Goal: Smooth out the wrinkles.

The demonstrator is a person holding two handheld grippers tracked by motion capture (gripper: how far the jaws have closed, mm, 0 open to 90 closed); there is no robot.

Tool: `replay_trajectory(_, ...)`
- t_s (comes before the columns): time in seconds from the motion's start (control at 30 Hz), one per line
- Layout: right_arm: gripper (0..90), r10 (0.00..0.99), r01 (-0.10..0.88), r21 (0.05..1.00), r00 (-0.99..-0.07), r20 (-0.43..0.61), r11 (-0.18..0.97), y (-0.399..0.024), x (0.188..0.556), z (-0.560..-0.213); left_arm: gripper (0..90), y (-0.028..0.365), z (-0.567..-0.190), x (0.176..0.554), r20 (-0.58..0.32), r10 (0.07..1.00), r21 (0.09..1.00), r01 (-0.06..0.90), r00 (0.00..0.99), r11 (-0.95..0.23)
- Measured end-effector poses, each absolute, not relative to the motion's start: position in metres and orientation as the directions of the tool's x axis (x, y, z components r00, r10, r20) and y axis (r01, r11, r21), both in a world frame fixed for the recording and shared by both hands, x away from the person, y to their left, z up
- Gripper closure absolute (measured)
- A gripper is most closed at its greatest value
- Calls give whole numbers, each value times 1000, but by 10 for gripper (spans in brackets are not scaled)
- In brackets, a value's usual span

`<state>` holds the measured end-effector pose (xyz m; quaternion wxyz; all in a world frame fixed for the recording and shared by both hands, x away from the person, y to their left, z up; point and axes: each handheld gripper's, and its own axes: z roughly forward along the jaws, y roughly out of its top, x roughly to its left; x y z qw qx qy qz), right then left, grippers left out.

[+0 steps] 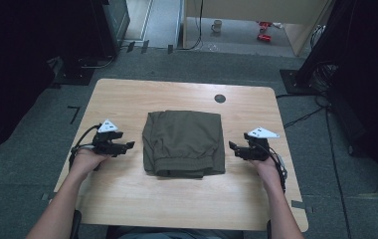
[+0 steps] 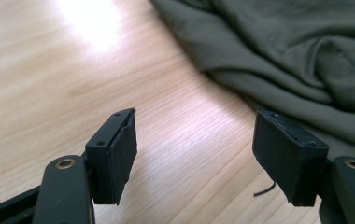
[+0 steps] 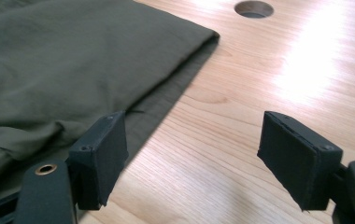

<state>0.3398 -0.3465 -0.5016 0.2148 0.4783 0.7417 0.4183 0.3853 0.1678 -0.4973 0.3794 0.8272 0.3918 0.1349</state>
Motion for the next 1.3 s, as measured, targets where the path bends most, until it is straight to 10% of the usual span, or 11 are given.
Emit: replay_trajectory(1.3,151,904,618,739,-427,29,269,-363,353,-524,160,181,-517,393,0,810,731,553,586,-400)
